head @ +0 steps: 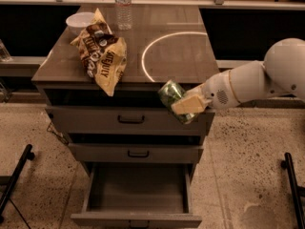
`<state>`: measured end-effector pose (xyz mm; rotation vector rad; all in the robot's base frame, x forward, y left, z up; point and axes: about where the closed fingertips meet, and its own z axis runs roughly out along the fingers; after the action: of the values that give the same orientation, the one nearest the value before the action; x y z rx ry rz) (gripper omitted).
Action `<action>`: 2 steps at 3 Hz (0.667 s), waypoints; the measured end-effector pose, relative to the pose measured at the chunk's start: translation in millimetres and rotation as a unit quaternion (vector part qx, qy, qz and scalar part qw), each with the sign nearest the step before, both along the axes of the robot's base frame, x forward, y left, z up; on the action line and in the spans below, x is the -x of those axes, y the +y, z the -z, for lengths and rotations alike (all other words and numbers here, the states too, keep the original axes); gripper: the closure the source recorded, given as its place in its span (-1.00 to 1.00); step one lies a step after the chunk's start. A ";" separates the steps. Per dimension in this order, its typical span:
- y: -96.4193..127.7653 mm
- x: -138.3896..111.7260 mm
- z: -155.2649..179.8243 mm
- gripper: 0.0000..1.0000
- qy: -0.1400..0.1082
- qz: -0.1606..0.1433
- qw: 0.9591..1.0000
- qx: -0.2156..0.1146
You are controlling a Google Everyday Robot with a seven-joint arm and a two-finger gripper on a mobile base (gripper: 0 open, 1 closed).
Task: Place green can into bottom drawer
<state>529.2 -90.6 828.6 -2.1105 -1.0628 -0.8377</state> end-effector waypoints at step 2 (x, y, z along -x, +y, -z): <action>10.2 6.1 53.9 1.00 -0.063 -0.114 0.982 0.138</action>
Offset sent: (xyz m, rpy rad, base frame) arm 0.0009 0.0061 -0.0722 -0.4186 -0.1556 0.2165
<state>523.0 -80.4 774.7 -2.1243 -1.5330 -0.7549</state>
